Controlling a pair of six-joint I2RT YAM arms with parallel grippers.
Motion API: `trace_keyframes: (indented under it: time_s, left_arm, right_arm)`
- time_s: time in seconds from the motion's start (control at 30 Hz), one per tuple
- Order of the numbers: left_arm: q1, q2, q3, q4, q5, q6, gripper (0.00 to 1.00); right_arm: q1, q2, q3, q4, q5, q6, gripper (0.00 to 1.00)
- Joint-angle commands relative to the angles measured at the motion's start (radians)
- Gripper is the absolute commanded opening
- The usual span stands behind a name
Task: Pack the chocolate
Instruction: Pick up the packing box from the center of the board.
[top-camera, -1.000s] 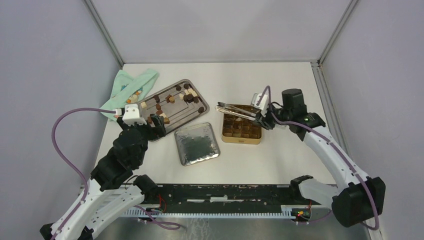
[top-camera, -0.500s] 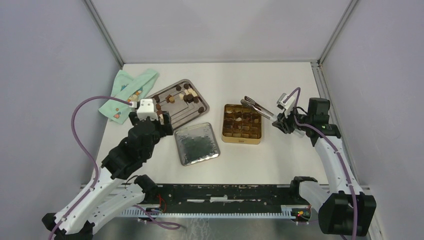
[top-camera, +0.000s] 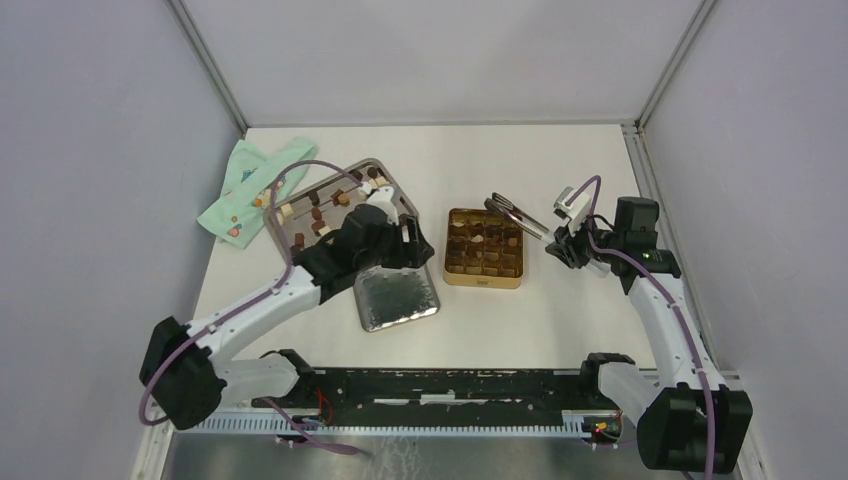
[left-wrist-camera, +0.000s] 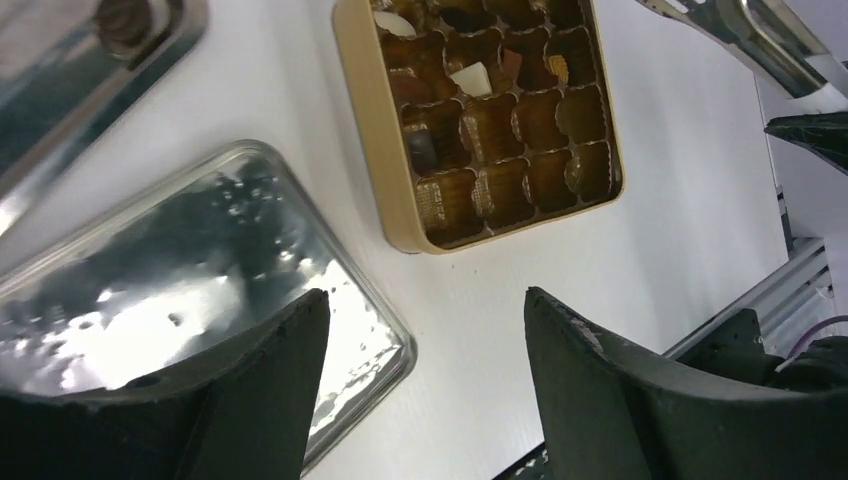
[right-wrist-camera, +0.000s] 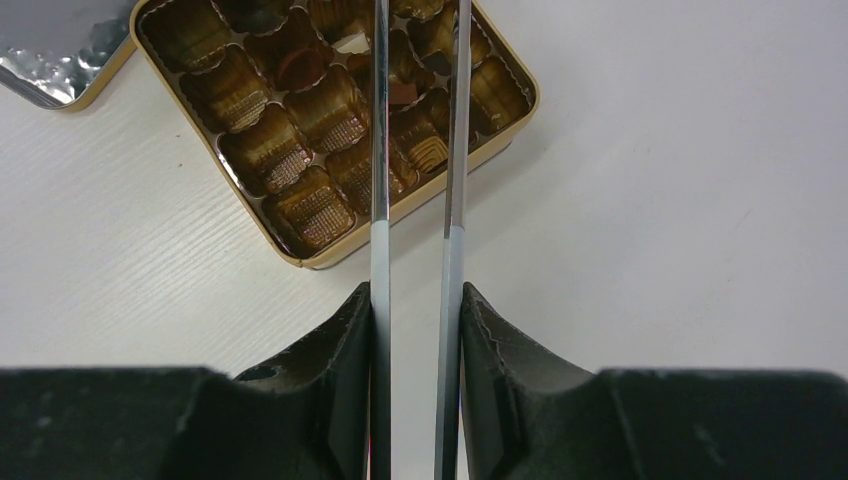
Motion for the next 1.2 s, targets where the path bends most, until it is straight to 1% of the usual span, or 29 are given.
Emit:
trace_keyframes:
  time_s: [0.0, 0.1, 0.17, 0.2, 0.3, 0.43, 0.6, 0.77, 0.97, 1.1, 1.17]
  left_arm:
    - [-0.024, 0.186, 0.096, 0.171, 0.041, -0.123, 0.73]
    - [-0.024, 0.34, 0.188, 0.166, -0.067, -0.09, 0.6]
    - [-0.024, 0.445, 0.265, 0.138, -0.092, -0.069, 0.49]
    - [-0.024, 0.488, 0.299, 0.133, -0.092, -0.065, 0.46]
    - [-0.024, 0.594, 0.376, 0.113, -0.115, -0.054, 0.43]
    - [-0.024, 0.679, 0.452, 0.061, -0.185, -0.029, 0.43]
    - [-0.024, 0.762, 0.524, 0.025, -0.176, -0.013, 0.42]
    - [-0.025, 0.819, 0.579, -0.004, -0.175, -0.005, 0.35]
    - [-0.024, 0.854, 0.607, -0.037, -0.195, 0.001, 0.27]
    - [-0.025, 0.871, 0.619, -0.047, -0.199, 0.007, 0.25]
    - [-0.026, 0.876, 0.626, -0.048, -0.203, 0.009, 0.17]
  right_arm:
    - [-0.004, -0.024, 0.003, 0.051, -0.008, 0.017, 0.0]
    - [-0.003, -0.024, 0.003, 0.049, -0.011, 0.019, 0.0]
    - [-0.003, -0.026, 0.003, 0.048, -0.013, 0.019, 0.0]
    - [-0.003, -0.025, 0.003, 0.046, -0.013, 0.019, 0.0]
    - [-0.003, -0.023, 0.005, 0.046, -0.01, 0.018, 0.0]
    - [-0.001, -0.023, 0.006, 0.043, -0.01, 0.019, 0.0]
    - [0.004, -0.022, 0.006, 0.041, -0.01, 0.018, 0.0]
    - [0.006, -0.019, 0.006, 0.04, -0.013, 0.018, 0.0]
    - [0.009, -0.02, 0.008, 0.037, -0.013, 0.016, 0.0]
    - [0.009, -0.019, 0.008, 0.036, -0.015, 0.015, 0.0]
    - [0.009, -0.02, 0.008, 0.035, -0.013, 0.014, 0.0]
